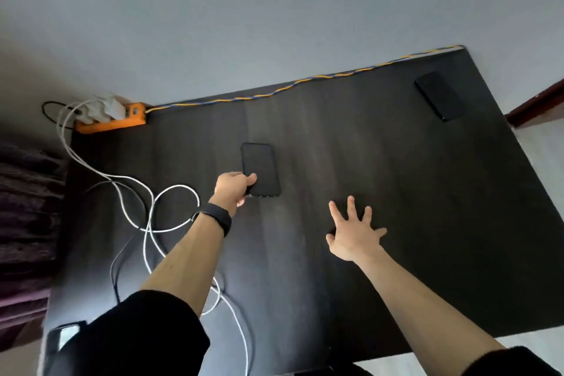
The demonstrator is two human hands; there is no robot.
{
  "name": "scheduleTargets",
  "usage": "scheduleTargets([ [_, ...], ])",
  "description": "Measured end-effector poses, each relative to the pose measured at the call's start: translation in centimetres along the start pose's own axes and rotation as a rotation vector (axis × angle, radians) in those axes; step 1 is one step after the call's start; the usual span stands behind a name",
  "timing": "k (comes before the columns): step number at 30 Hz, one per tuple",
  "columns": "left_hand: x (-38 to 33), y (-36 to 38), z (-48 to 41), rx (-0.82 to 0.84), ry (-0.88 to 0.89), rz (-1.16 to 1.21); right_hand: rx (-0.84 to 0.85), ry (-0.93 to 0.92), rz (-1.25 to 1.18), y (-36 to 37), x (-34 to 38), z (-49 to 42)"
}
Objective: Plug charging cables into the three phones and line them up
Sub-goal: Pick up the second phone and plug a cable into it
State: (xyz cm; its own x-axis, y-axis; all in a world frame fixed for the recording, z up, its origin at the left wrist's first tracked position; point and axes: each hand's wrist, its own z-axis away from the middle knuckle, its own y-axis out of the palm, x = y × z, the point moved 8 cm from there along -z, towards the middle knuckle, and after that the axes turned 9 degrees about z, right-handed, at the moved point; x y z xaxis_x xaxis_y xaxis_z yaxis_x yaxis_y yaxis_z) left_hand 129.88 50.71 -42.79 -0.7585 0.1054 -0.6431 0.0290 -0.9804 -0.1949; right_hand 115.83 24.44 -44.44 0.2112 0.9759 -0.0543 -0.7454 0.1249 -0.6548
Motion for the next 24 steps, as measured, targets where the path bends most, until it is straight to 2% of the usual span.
scheduleTargets([
  [4, 4.9, -5.1, 5.6, 0.104, -0.076, 0.199, 0.006, 0.084, -0.147, -0.8, 2.5, 2.6],
  [8, 9.0, -12.1, 11.2, 0.111, -0.054, 0.386, -0.112, -0.071, -0.292, 0.0, 9.8, 6.7],
  [14, 15.9, -21.8, 15.8, 0.075, -0.079, 0.562, -0.121, -0.223, -0.381, 4.5, 21.9, 11.3],
  [18, 20.2, -27.4, 17.1, 0.084, -0.097, 0.619, -0.137, -0.111, -0.35, 7.1, 26.7, 12.2],
  [22, 23.0, -31.1, 18.1, 0.093, -0.092, 0.67, -0.285, 0.024, -0.291, 7.5, 27.4, 12.8],
  [24, 24.2, -32.9, 18.5, 0.099, -0.1, 0.685, -0.349, 0.022, -0.408, 7.1, 27.9, 13.6],
])
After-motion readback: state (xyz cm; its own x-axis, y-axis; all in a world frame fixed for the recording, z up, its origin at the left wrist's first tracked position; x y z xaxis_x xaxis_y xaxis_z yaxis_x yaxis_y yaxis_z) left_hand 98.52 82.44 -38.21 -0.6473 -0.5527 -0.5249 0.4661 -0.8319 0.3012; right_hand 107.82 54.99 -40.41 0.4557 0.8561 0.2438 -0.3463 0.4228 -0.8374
